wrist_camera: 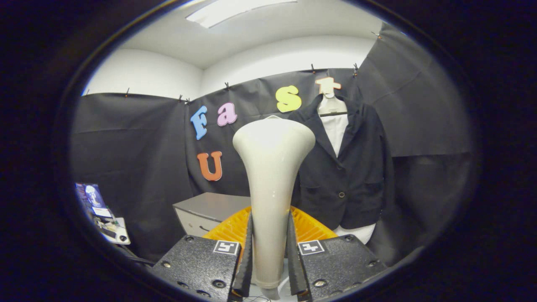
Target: Iron the clothes twice with a garment steamer, once on the left side and once on the right side.
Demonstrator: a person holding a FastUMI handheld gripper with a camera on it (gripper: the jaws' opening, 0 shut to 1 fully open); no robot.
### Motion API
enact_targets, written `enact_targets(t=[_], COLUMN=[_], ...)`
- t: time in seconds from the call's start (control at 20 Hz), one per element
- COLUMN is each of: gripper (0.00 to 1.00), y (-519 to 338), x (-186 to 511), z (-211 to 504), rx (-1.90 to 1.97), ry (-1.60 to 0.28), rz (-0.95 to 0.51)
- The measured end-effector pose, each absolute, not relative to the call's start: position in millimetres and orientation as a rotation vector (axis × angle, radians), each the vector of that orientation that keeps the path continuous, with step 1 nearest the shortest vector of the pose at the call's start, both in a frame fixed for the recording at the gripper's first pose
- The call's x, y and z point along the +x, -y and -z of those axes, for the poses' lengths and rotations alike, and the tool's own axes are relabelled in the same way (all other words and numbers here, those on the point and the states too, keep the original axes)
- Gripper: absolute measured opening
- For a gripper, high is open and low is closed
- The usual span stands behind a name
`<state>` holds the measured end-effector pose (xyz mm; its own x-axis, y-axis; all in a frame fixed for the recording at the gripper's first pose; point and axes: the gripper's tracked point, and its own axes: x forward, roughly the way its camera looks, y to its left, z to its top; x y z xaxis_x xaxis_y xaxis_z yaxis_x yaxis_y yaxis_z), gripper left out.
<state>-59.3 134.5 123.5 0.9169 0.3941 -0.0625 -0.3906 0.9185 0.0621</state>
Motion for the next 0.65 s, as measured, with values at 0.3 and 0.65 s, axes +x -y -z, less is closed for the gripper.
enact_targets(t=[0.3,0.65], gripper=[0.38,0.38], y=[-117.8,-113.4], x=[-101.3,-106.6], z=[-91.2,-74.9], rx=[0.051,0.055], ry=[-0.118,-0.134], rz=[-0.454,-0.401])
